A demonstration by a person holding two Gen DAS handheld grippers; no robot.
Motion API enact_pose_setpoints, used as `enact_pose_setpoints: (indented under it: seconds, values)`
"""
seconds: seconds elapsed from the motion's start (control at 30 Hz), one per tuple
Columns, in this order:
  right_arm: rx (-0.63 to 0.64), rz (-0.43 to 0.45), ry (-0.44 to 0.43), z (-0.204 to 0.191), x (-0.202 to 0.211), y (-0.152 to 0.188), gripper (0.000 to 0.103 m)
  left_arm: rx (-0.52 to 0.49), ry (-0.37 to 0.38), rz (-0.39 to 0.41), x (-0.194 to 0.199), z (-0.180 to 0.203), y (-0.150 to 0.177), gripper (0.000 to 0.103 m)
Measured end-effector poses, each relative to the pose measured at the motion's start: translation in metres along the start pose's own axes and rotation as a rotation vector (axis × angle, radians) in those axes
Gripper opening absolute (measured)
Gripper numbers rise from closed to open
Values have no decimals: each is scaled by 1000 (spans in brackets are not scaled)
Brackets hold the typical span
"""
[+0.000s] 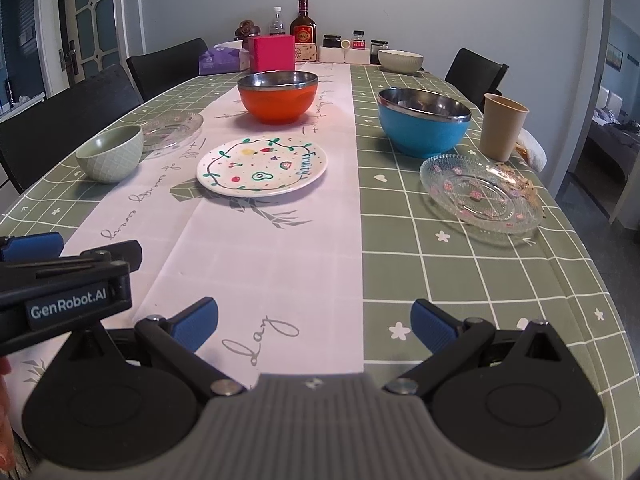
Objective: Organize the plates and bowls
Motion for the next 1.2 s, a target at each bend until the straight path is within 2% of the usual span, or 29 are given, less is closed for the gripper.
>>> enact_pose_setpoints:
  seconds: [0.6,0.9,1.1,1.2]
  values:
    - [1,-5,4,-1,-2,-1,100,12,-10,-7,-1,-1,1,90]
    - [1,9,8,-6,4,-10,100,42,-12,-15,-2,-7,-9,90]
    - [-15,11,-37,-16,6,-16,100,60,-48,-44,-7,-11,-18,90]
    - [-24,4,-31,-15,6,-20,100,65,-60,-63,-11,-10,-23,90]
Point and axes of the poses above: each gripper's, at about its wrist camera, not at the fingertips, and x roughly against the way its jaws point, z to its right, y to its underside, the point moved 9 cm from there along -x, roughly the way its jaws point, and after that the axes turned 15 degrees about -z, right-handed, at the moved point
